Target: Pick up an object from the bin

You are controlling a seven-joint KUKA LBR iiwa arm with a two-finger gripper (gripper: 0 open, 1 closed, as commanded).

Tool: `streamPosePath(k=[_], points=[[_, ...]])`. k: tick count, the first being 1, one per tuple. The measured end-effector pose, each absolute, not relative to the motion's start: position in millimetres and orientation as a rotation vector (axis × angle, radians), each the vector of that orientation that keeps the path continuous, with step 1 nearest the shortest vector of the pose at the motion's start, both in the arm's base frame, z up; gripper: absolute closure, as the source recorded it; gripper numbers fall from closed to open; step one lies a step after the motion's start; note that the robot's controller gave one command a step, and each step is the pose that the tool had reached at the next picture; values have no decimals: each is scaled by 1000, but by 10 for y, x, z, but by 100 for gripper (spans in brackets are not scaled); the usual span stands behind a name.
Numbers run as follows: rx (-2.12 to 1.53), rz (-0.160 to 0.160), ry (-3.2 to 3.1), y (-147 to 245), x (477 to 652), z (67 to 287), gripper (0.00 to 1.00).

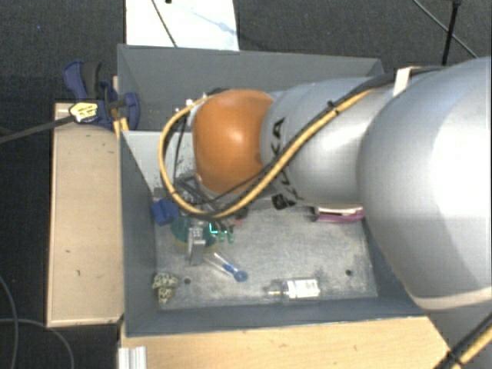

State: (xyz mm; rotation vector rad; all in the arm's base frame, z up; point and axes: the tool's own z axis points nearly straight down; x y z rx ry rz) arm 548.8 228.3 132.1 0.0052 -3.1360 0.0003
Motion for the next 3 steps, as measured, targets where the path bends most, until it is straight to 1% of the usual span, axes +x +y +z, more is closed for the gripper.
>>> streamPosePath(k=[1,2,3], points=[[-43,-17,-3147,1578,5478,740,0],[-51,-15,-3148,1592,5483,750,100],[-49,-6,-3151,1586,5352,1998,100]])
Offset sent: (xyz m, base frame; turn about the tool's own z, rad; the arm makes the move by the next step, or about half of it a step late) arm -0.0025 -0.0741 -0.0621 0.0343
